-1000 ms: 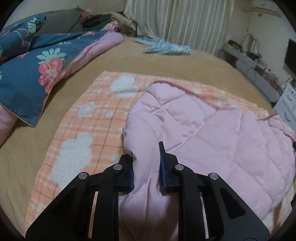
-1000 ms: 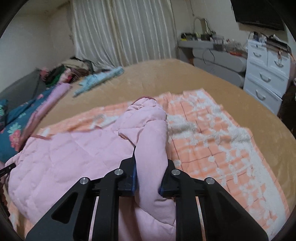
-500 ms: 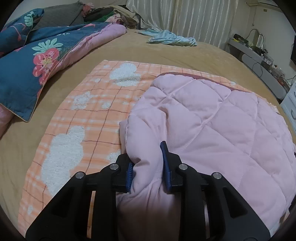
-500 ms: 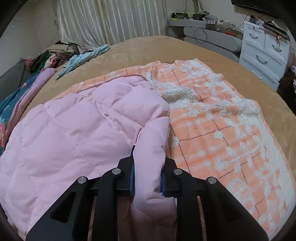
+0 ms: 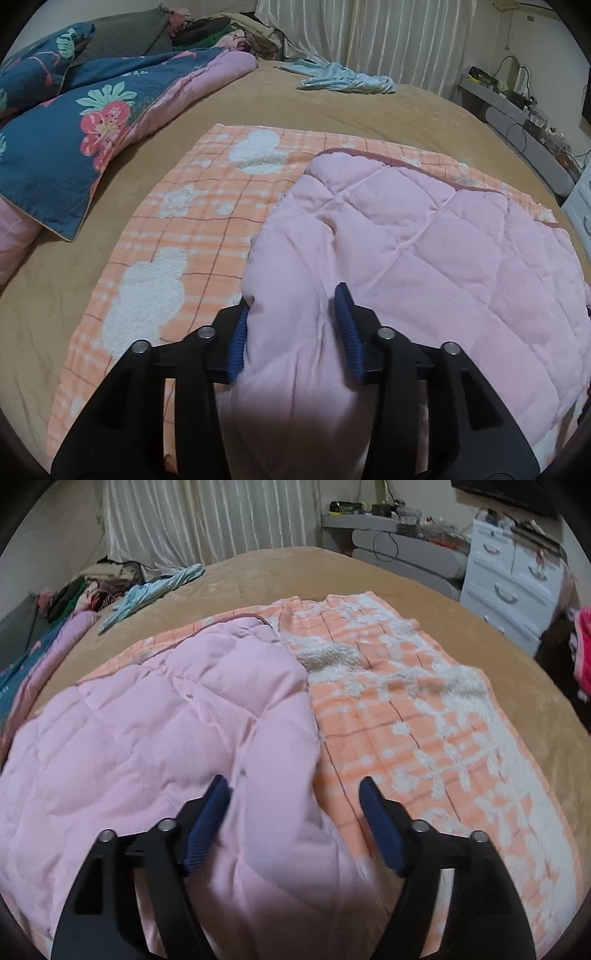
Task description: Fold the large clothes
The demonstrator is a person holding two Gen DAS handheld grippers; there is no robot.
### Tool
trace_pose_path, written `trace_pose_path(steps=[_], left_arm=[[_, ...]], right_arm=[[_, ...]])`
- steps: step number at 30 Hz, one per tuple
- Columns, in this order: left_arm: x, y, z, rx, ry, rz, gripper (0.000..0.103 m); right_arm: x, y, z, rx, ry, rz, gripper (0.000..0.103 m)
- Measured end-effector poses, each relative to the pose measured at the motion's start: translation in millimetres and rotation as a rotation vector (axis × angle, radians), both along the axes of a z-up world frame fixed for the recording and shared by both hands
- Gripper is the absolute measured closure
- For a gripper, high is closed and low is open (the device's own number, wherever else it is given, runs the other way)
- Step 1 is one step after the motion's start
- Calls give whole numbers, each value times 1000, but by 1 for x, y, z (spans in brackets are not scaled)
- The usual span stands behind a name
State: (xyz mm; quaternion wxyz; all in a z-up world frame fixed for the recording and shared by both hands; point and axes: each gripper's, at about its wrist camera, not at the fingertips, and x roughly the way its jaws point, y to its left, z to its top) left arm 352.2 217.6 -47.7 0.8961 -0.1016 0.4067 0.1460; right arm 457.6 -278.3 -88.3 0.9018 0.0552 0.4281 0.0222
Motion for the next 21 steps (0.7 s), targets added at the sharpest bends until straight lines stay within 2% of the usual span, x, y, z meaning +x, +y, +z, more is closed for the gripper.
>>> trace_pose_path(steps=[2, 5, 8, 10, 13, 21], left_arm=[[-6, -2, 7, 0, -10, -2, 56], [-13, -7, 17, 10, -16, -6, 46], [-23, -14, 28, 16, -24, -11, 30], [-32, -19, 37, 15, -33, -14, 11], [-43, -24, 50, 9, -42, -24, 9], [-77, -43, 81, 34, -95, -34, 9]], right_arm=[[-8, -4, 4, 10, -6, 0, 15], [-22, -11, 11, 32, -22, -5, 8], [-37, -17, 20, 70, -38, -6, 6], [-47, -21, 27, 93, -52, -6, 5], [-63, -26, 39, 120, -75, 3, 4], [-104, -26, 75, 92, -157, 50, 4]])
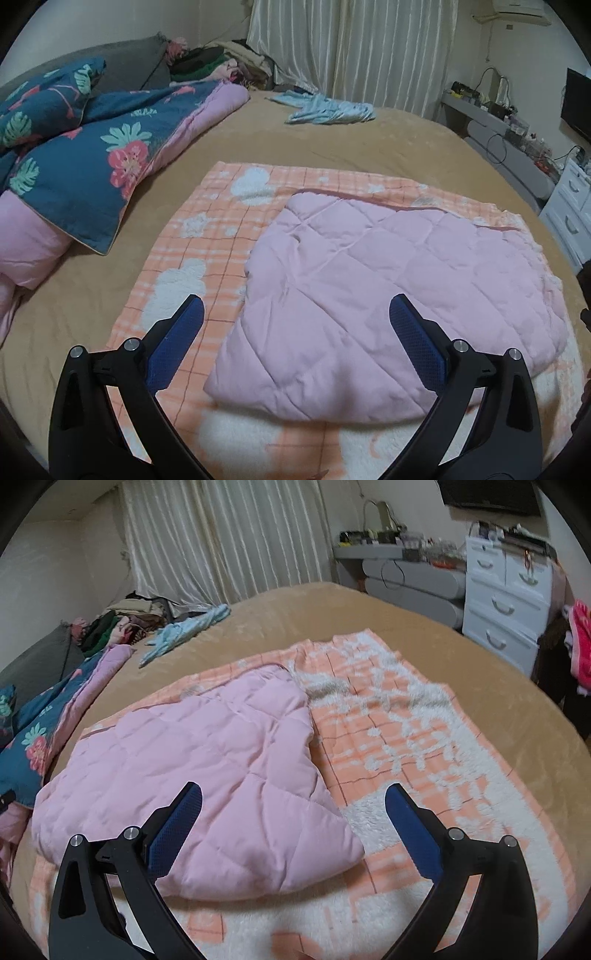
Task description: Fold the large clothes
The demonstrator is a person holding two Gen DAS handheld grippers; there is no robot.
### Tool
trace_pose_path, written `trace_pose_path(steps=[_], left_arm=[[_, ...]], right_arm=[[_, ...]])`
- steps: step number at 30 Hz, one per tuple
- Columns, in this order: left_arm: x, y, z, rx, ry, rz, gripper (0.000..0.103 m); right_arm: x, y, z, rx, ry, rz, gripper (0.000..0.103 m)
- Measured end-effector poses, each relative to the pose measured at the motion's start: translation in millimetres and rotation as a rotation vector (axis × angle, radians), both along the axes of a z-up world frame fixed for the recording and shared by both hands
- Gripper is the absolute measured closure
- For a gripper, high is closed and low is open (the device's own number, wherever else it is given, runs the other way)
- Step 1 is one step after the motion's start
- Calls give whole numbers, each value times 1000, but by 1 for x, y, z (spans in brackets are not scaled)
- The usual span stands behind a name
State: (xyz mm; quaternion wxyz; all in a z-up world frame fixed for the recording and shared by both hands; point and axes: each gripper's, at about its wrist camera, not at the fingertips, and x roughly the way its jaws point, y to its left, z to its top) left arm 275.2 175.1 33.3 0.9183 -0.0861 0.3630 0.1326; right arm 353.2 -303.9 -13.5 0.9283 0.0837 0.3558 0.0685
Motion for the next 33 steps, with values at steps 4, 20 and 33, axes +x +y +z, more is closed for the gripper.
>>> trace_pose_path(steps=[4, 20, 33], left_arm=[[-18, -10, 11, 9, -31, -13, 9], [-72, -33, 5, 19, -26, -20, 9], [-80, -39, -57, -26, 94, -11, 9]], right_arm=[[-21, 2, 15, -13, -44, 10, 4], [-86, 15, 50, 1, -133, 47, 4], [-96, 21, -5, 22, -21, -2, 4]])
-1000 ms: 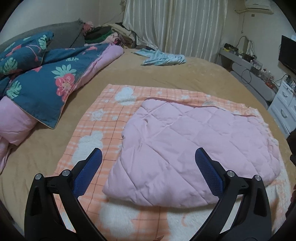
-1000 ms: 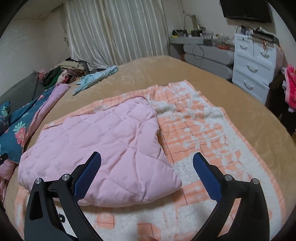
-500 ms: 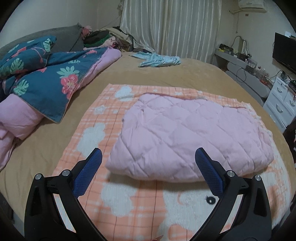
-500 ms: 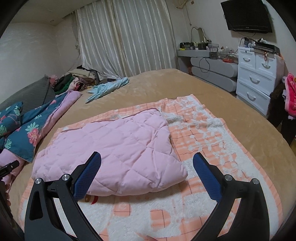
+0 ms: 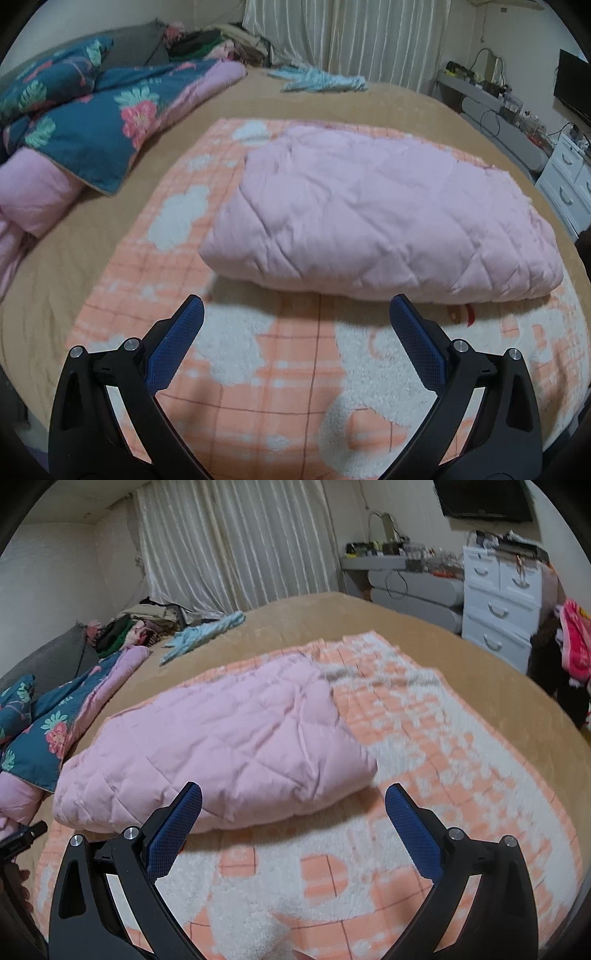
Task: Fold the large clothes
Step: 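Grasp the folded jacket bundle with both tools and lift it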
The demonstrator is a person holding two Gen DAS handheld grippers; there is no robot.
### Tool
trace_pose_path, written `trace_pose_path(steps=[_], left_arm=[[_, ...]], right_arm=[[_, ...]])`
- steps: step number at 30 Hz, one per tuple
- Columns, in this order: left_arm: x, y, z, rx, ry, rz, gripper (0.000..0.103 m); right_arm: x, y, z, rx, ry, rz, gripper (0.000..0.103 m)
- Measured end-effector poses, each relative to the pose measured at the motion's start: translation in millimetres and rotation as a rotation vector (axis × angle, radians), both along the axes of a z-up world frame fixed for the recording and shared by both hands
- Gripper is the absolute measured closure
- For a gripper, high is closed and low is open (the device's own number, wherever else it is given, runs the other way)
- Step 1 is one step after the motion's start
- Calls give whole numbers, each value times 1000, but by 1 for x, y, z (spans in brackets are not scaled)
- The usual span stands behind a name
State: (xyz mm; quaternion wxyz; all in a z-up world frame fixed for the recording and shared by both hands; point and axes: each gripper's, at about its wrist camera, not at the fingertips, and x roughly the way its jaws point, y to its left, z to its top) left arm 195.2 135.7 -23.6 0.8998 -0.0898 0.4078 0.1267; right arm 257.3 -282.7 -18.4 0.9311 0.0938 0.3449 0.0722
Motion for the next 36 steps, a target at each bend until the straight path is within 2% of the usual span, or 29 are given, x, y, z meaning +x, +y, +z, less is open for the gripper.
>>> trace_pose_path(steps=[3, 7, 8, 15, 17, 20, 23, 30, 36], left_arm=[[9, 8, -23, -95, 44, 16, 9], [22, 24, -40, -236, 53, 61, 9], [27, 32, -45, -293, 45, 81, 9], [53, 57, -61, -559, -19, 162, 9], [61, 62, -63, -616, -37, 186, 9], [73, 69, -68, -664, -39, 236, 9], [85, 70, -73, -670, -30, 260, 8], [91, 70, -92, -695, -45, 250, 8], [96, 69, -97, -706, -98, 221, 8]], right_arm=[[7, 0, -18, 14, 44, -20, 4], [20, -3, -41, 53, 110, -43, 4], [24, -3, -47, 66, 126, -48, 4], [41, -1, -60, 99, 153, -78, 4], [47, -2, -61, 110, 157, -92, 4], [56, -5, -65, 150, 171, -114, 4], [66, -10, -72, 235, 201, -135, 4], [96, -15, -97, 433, 247, -177, 4], [119, -8, -111, 506, 229, -192, 4]])
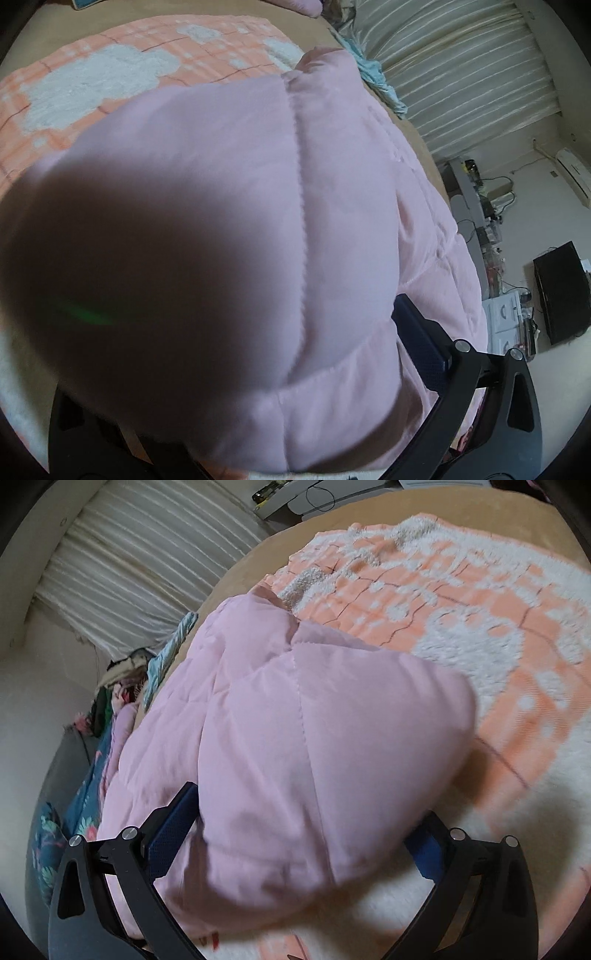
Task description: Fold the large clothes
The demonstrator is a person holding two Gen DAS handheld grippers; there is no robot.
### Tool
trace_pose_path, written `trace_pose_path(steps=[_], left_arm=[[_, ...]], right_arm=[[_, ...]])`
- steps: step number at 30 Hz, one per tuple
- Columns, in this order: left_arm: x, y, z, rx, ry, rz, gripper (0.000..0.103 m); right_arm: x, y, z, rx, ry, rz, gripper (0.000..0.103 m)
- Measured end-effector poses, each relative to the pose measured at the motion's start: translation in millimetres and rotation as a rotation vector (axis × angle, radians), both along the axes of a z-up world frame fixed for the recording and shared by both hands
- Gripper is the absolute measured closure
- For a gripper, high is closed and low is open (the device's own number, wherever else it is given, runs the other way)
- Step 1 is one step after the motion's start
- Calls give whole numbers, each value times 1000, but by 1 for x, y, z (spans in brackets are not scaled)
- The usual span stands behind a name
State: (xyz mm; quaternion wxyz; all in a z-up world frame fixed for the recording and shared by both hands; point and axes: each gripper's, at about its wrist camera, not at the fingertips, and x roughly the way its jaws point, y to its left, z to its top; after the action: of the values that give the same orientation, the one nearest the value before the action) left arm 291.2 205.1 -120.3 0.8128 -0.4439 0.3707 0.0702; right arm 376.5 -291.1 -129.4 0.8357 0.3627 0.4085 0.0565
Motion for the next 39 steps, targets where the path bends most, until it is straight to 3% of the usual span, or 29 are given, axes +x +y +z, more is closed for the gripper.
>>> trace_pose_path(steps=[4, 8, 12, 15, 26, 33, 39], left_arm=[[2, -3, 2, 24, -9, 10, 8], [3, -8, 9, 67, -18, -6, 15], [8, -16, 26, 156, -19, -30, 35], [9, -26, 42, 229, -25, -57, 49], [19, -38, 67, 381, -20, -120, 68], [11, -42, 111, 464, -59, -156, 73], [-17, -53, 152, 520, -86, -190, 74]], right_arm=[[9, 5, 0, -18, -33, 6, 6], [13, 8, 2, -31, -68, 51, 37], [14, 18, 16, -122, -127, 110, 58], [15, 27, 29, -200, -157, 154, 66], [7, 50, 56, -394, -240, 251, 76], [-11, 72, 109, -538, -381, 342, 80], [-55, 82, 153, -612, -504, 411, 81]])
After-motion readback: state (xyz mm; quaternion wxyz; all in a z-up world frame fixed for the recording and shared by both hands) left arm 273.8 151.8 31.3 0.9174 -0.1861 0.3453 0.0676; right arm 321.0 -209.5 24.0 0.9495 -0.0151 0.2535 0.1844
